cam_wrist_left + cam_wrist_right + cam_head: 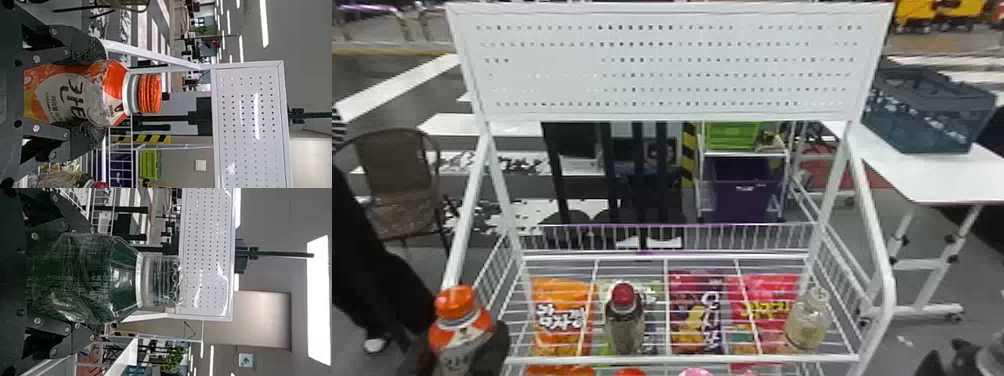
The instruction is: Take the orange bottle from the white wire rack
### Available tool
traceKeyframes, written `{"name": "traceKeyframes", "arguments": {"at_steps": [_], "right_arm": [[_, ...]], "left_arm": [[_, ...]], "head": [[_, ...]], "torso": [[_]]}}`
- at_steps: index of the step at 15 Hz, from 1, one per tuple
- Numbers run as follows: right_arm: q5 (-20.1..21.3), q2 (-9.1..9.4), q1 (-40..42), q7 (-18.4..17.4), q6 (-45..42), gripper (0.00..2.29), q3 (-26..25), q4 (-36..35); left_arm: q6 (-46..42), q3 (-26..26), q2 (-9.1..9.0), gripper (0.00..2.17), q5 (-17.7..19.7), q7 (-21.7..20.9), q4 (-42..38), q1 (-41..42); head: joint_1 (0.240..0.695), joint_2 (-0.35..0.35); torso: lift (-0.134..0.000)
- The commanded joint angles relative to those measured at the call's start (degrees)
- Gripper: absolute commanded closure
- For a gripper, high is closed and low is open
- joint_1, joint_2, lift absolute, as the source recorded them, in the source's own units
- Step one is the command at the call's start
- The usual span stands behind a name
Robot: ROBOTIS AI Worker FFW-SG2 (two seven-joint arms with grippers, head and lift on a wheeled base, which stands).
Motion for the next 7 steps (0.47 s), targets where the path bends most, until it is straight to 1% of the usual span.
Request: {"name": "traceKeyframes", "arguments": {"at_steps": [1,7], "right_arm": [[0.0,0.05,0.0,-0.1,0.0,0.92,0.0,-0.1],[-0.1,0.05,0.1,0.0,0.0,0.92,0.0,-0.3]], "left_arm": [[0.2,0.2,0.0,2.15,0.0,0.0,0.2,0.0],[0.2,0.2,0.0,2.15,0.0,0.0,0.0,-0.2]], "head": [[0.499,0.0],[0.499,0.0]], "torso": [[0.0],[0.0]]}}
